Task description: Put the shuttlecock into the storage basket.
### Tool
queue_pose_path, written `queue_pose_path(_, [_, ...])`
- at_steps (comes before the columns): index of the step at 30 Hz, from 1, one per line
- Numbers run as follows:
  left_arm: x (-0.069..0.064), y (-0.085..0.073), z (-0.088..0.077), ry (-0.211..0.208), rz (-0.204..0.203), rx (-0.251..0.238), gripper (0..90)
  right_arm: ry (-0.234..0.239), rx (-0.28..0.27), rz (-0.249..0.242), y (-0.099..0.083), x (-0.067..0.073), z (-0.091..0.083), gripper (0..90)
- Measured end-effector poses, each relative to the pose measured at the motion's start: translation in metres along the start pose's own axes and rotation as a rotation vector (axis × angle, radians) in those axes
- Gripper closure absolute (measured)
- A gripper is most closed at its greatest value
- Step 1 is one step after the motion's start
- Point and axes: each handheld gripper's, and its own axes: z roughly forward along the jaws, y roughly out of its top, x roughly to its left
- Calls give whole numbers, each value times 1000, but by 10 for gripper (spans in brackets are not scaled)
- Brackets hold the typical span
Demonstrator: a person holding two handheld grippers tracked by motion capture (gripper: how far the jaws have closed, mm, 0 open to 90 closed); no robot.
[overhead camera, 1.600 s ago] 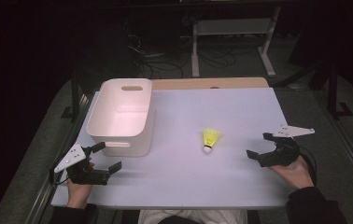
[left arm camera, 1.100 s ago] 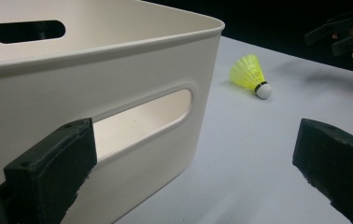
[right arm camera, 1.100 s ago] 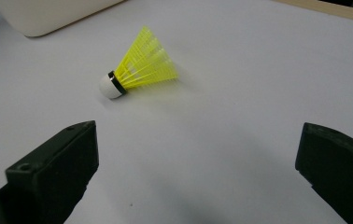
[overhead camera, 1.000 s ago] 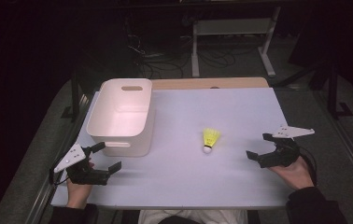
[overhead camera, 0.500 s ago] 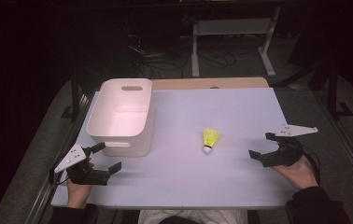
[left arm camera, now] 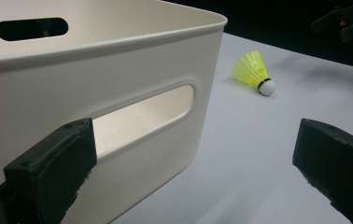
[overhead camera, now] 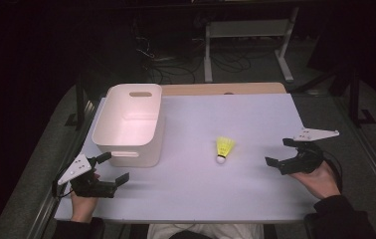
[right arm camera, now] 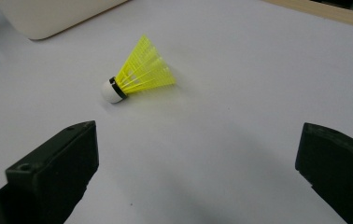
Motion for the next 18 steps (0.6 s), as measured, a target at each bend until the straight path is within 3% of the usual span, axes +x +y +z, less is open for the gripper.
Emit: queue_pose_path(18, [-1, 0, 0, 4, -1, 1, 0, 20, 18, -9, 14, -1, 6, 0])
